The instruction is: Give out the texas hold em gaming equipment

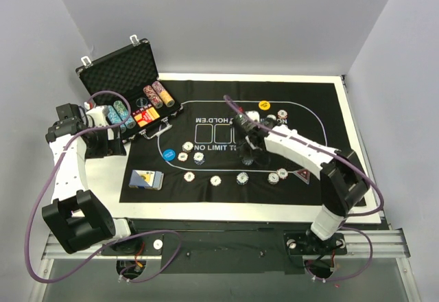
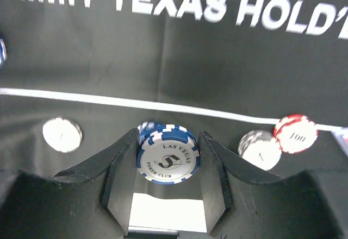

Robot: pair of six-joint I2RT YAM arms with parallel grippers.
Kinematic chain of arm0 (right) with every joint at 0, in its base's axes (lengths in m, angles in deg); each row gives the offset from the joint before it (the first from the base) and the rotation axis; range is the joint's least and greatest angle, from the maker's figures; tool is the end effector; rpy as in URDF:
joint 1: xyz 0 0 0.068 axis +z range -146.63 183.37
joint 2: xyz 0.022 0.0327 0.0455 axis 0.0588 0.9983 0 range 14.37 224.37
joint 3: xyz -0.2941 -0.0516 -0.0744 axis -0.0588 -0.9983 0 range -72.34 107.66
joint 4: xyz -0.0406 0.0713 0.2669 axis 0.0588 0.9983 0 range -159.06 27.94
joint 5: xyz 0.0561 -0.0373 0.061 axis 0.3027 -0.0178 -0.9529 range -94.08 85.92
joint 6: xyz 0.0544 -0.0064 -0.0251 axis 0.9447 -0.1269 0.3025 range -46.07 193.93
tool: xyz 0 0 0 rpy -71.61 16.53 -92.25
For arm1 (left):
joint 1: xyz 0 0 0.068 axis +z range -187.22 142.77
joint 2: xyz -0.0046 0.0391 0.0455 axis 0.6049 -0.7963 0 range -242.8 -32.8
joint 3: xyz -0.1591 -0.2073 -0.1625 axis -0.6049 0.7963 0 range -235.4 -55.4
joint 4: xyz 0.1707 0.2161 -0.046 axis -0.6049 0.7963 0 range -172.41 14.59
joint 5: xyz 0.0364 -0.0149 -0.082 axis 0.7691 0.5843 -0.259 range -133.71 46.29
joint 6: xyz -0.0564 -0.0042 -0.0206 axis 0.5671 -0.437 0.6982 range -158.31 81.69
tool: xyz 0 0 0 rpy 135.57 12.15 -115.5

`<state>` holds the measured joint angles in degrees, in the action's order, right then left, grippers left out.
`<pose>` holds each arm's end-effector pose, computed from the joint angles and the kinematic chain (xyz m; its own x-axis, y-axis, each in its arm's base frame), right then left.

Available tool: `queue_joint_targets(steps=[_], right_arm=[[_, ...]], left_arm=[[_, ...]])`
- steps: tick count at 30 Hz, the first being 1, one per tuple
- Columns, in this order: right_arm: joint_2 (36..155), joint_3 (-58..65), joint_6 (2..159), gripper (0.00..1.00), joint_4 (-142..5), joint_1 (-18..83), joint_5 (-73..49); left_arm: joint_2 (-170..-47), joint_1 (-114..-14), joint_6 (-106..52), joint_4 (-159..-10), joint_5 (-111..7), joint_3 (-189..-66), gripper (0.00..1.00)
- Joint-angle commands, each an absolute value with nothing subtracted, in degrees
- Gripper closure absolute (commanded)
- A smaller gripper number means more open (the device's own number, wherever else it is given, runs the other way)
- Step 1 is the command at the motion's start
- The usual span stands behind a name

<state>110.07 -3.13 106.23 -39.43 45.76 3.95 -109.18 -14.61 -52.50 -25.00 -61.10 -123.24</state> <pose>0.2839 0.2506 0.2498 -0.8443 -0.0542 -0.5331 -0.1880 0.9616 0.1999 0.2513 0.0903 0.3187 -0.8796 -0.1129 -0.4621 -0.0400 0.9855 -0.1646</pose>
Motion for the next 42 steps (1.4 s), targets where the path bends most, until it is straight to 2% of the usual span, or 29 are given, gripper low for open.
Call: queue_joint_targets(steps=[1,10,16,42], right_arm=[[114.7,6.0,103.4,0.67,-36.9,39.1,2.9],[133.6,30.5,101.4,0.68,-33.5,28.6,3.7],[142.6,40.9,101.4,0.68,-31.6,24.9,3.6],[153.9,51.0,101.4,0.65,-31.3,21.9,5.5]], left_arm=[[-108.5,-14.3,-53.1,-26.1,-61.5,-123.4,0.03],[-109.1,-14.3,-53.9,-26.2,-60.9,-123.3,0.03],[-109.2,-14.3,-54.6,-26.0,-60.8,-123.1,0.03],[-107.6,-14.2,-56.1,-24.5,-61.3,-122.5,0.03]])
